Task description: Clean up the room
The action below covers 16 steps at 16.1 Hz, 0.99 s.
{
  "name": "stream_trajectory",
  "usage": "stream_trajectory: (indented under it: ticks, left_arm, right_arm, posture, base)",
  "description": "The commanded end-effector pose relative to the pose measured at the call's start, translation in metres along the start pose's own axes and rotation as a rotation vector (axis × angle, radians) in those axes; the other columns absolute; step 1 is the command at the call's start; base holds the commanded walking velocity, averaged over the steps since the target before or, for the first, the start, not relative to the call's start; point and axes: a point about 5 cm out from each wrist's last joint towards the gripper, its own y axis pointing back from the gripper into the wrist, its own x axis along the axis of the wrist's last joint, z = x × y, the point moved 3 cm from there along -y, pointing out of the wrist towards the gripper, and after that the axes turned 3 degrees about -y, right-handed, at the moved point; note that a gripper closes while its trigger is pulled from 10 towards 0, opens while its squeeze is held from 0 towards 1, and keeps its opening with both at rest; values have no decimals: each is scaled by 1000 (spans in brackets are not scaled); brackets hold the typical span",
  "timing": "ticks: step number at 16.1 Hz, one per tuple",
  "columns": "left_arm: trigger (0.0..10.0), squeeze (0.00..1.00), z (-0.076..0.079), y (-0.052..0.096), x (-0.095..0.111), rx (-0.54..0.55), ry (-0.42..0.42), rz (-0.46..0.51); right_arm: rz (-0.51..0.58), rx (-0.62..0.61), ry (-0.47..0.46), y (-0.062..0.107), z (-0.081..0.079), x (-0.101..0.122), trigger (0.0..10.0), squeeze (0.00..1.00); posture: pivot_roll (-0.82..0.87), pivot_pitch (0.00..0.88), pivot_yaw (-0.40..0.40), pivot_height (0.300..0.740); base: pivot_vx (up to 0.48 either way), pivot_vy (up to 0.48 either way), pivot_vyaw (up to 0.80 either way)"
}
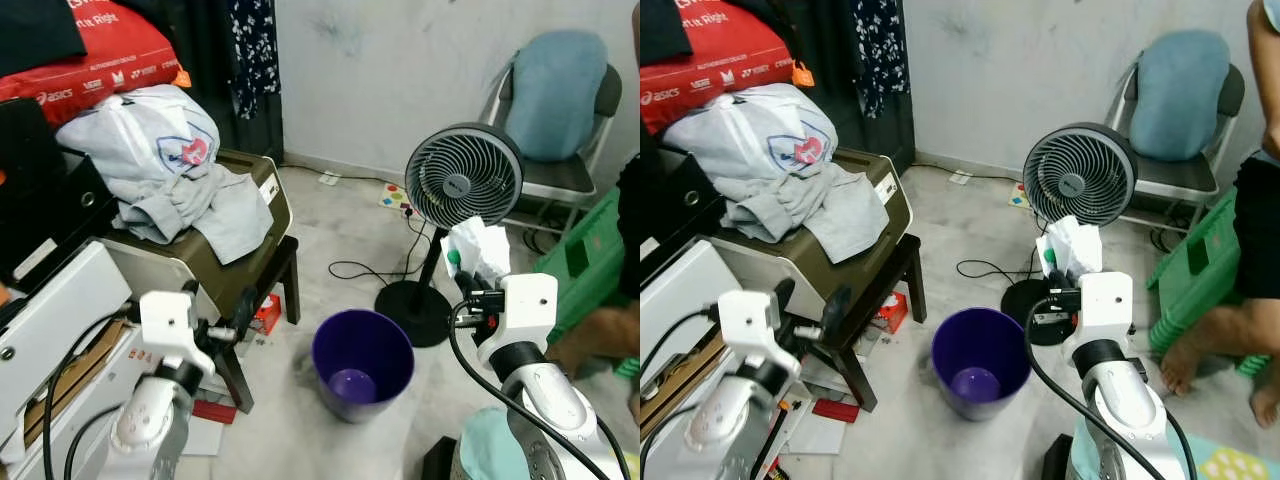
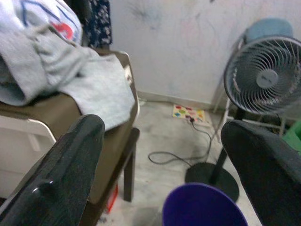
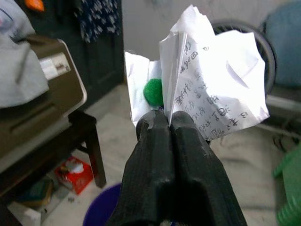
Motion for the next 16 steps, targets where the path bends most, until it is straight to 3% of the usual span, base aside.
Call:
stream_trajectory:
  ticks: [1,3,6,9,13,16]
  left_arm:
    - [10000,0,2,1,7,-4,-17,15]
    - [10000,0,-7,3,5,12,-6,-10]
    - [10000,0,-8,1,5,12,-10,-22]
    - [10000,0,-6,-5,5,10,-7,-18]
    - [10000,0,-17,-3,4,49,-17,-22]
    - [10000,0,-17,-1,4,50,-18,-26]
  right_arm:
    - [-15,-16,13,2,6,-3,10000,0]
    - [-23,-21,9,0,4,-5,10000,0]
    - [-9,-51,7,-3,8,-4,10000,0]
    - [14,-71,20,-10,14,0,10000,0]
    - [17,-38,19,-17,7,-1,10000,0]
    - [19,-37,12,-20,5,-2,10000,0]
  posture:
    - [-139,0,0,740]
    - [-142,0,16,740]
    - [-148,0,22,740]
    - [-148,0,14,740]
    - [-127,0,0,740]
    - [-120,0,2,740]
  base:
    - [0,0,-800]
    - [0,0,-800]
    - [0,0,-752]
    - [0,0,0]
    - [0,0,0]
    - [0,0,0]
